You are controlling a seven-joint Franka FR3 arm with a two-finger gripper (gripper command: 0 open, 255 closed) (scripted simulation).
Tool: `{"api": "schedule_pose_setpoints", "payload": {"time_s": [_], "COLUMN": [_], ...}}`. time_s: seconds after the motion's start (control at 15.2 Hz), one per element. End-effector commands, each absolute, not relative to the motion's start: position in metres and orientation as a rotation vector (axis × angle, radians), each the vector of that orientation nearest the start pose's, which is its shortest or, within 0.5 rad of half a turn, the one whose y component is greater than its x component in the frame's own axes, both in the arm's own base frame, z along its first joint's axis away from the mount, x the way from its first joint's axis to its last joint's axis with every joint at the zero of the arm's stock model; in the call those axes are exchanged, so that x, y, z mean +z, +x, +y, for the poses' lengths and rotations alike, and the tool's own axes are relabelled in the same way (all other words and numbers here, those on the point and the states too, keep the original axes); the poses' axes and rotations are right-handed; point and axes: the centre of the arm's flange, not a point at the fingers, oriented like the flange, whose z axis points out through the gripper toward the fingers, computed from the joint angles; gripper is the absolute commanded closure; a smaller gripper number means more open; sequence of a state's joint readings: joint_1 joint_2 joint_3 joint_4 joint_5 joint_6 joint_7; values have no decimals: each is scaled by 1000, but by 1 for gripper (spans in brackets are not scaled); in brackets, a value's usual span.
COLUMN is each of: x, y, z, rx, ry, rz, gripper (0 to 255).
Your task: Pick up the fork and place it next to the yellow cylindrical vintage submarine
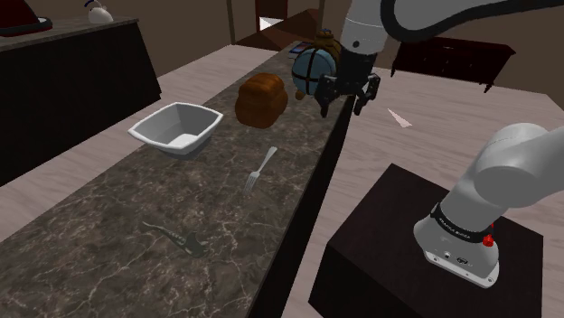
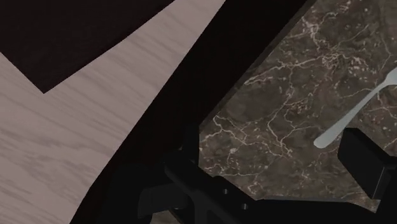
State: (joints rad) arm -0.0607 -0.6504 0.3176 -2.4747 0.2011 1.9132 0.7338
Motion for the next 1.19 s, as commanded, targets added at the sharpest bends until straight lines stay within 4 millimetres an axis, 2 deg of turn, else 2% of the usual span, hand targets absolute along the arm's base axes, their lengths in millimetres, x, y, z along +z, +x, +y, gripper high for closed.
{"api": "schedule_pose_setpoints", "payload": {"time_s": [0.0, 0.59, 1.12], "x": [491, 421, 356], "y": [364, 433, 510], "z": [140, 219, 267], "rx": [-106, -146, -181], "ry": [-2951, -2841, -2694], "rz": [1007, 1415, 1768], "gripper": [0, 0, 0]}}
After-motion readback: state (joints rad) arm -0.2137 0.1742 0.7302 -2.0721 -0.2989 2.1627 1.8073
